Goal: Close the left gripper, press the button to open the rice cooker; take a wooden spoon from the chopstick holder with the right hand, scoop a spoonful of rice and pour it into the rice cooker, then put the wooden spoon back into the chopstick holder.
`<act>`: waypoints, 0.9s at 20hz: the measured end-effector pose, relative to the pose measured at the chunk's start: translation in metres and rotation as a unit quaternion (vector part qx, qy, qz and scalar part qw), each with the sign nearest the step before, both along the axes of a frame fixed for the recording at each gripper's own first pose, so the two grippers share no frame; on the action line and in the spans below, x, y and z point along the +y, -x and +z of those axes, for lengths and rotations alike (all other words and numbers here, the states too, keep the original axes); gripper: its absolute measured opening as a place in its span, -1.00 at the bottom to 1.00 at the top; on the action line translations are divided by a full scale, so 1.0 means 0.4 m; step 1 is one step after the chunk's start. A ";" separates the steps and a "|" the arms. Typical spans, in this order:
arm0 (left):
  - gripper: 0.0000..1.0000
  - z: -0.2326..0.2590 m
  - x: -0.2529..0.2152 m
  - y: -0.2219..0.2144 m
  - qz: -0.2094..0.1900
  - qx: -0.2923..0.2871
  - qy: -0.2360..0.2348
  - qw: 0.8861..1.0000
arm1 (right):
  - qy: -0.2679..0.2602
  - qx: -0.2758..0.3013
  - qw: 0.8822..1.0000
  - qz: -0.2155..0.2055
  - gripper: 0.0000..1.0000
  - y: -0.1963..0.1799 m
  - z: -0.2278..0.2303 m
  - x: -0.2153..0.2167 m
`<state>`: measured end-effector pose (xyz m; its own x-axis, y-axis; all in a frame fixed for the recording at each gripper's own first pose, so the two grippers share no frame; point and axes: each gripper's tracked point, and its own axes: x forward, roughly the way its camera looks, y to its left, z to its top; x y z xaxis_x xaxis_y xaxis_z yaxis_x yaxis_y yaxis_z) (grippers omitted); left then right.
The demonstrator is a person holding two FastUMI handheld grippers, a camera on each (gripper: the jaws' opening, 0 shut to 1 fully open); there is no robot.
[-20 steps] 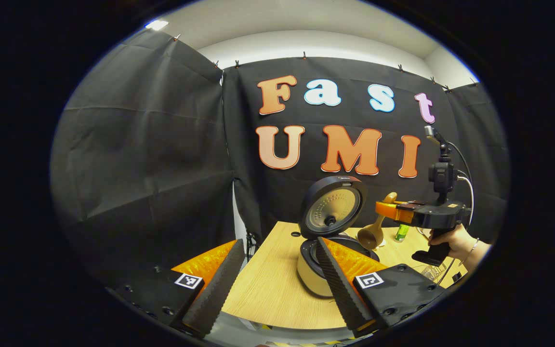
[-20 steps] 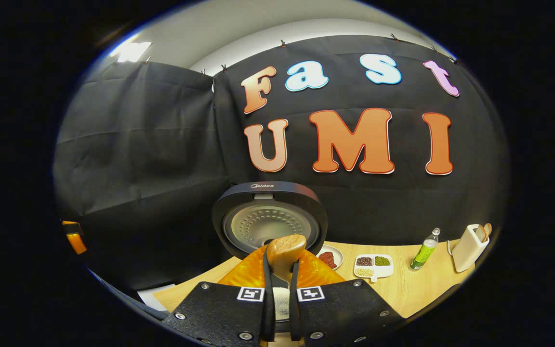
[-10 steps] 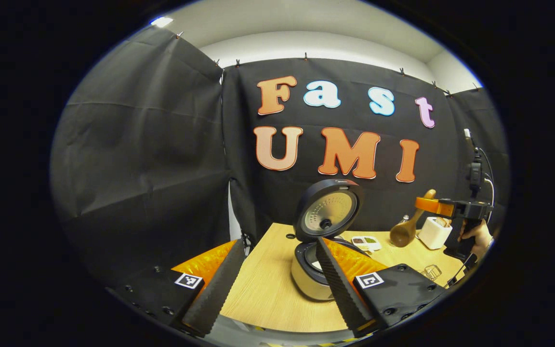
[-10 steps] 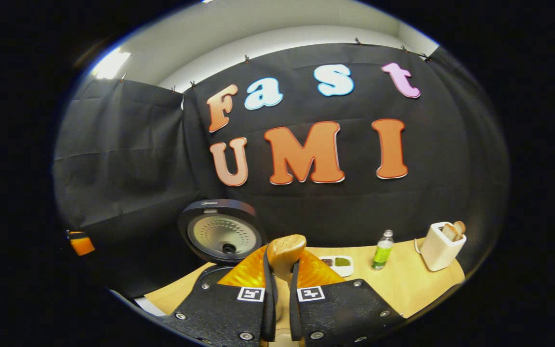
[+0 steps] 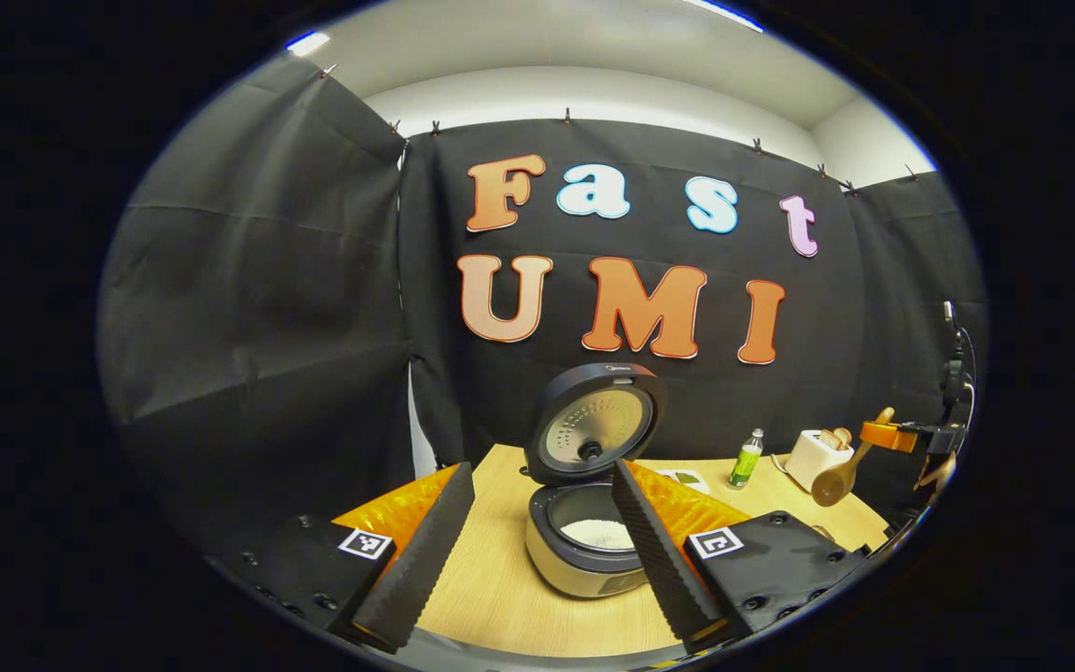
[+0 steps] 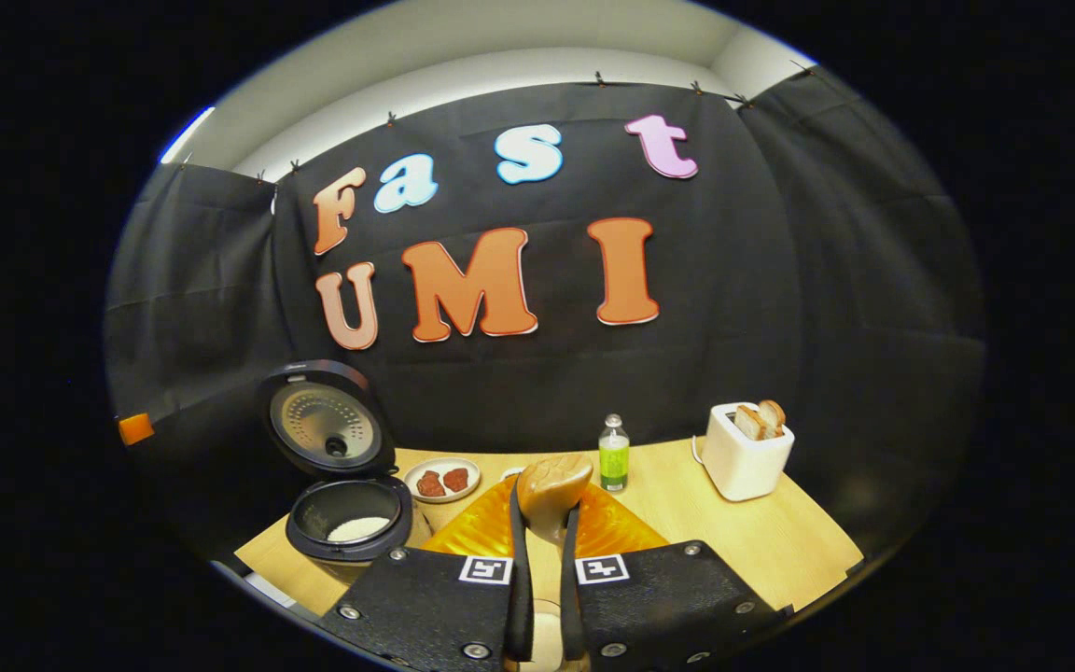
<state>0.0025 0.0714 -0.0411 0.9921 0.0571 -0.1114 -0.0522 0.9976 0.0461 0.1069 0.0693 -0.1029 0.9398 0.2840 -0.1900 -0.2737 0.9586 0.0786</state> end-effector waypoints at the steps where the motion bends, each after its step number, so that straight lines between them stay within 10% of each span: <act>1: 0.96 0.001 -0.007 0.001 -0.001 -0.001 -0.001 1.000 | -0.004 0.008 1.000 -0.008 -0.78 0.004 -0.020 -0.025; 18: 0.96 -0.030 -0.026 0.021 0.019 0.020 -0.020 0.999 | -0.091 0.157 0.981 -0.061 -0.75 -0.046 -0.384 -0.140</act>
<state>-0.0061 0.0611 -0.0531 0.9840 0.1001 -0.1475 -0.0875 0.9921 0.0895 0.1251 0.0131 -0.2566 0.8721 0.2293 -0.4323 -0.0925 0.9448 0.3145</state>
